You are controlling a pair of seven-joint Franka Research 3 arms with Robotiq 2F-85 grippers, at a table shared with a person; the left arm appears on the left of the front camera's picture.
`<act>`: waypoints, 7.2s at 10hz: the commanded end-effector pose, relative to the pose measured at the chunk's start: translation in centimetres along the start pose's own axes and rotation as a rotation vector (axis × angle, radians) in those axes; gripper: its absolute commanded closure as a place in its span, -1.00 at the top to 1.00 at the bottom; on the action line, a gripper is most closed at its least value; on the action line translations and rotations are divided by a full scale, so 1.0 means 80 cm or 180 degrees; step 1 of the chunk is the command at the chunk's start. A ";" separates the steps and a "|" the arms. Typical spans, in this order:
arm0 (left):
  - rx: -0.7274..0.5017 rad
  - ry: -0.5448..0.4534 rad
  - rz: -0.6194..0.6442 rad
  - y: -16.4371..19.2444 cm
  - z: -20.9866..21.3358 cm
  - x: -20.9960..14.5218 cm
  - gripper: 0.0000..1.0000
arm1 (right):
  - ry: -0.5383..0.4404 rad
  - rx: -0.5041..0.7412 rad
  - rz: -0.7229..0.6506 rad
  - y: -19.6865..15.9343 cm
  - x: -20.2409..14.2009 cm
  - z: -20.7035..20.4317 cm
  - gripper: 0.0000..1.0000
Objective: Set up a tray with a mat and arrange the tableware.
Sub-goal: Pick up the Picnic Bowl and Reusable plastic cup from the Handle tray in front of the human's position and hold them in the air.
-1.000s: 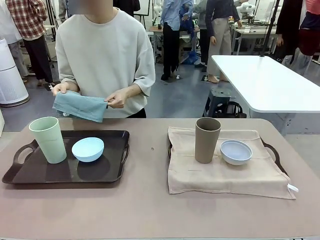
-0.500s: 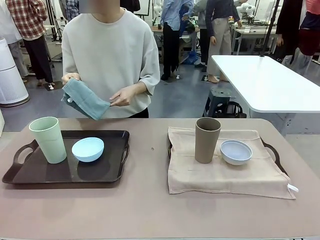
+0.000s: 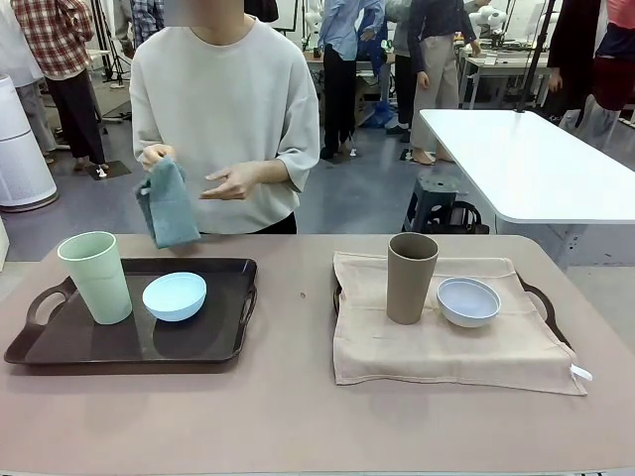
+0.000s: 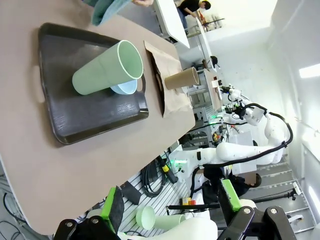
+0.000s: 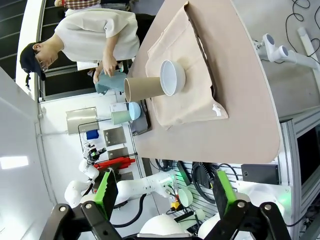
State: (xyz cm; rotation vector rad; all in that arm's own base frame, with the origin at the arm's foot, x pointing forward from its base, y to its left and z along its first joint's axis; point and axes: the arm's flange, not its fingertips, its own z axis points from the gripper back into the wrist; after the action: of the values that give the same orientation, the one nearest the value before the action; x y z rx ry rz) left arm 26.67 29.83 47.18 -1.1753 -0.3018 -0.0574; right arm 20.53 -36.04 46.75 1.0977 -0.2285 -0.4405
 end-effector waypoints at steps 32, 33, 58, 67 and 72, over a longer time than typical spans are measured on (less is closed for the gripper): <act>0.1569 0.1518 -0.3426 -0.109 -0.162 0.064 1.00 | 0.1215 -0.2566 0.1234 0.410 -0.159 -0.799 0.99; 0.1517 0.1577 -0.3642 -0.104 -0.162 0.071 1.00 | 0.1327 -0.2661 0.1340 0.422 -0.161 -0.847 0.99; 0.0786 0.1353 -0.4474 0.035 -0.206 0.185 1.00 | 0.1304 -0.2817 0.1928 0.411 -0.184 -1.154 0.99; 0.0401 0.1586 -0.4095 0.093 -0.255 0.197 1.00 | 0.1293 -0.2647 0.1924 0.404 -0.180 -1.155 0.99; 0.0270 0.1590 -0.4120 0.115 -0.266 0.203 1.00 | 0.1193 -0.2729 0.1896 0.399 -0.173 -1.164 0.99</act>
State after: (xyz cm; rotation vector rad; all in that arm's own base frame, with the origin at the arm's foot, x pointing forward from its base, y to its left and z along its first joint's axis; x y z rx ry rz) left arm 47.73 15.75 36.68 -0.6586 -0.5513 -1.4019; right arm 51.39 57.33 35.00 0.2523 -0.0037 0.2327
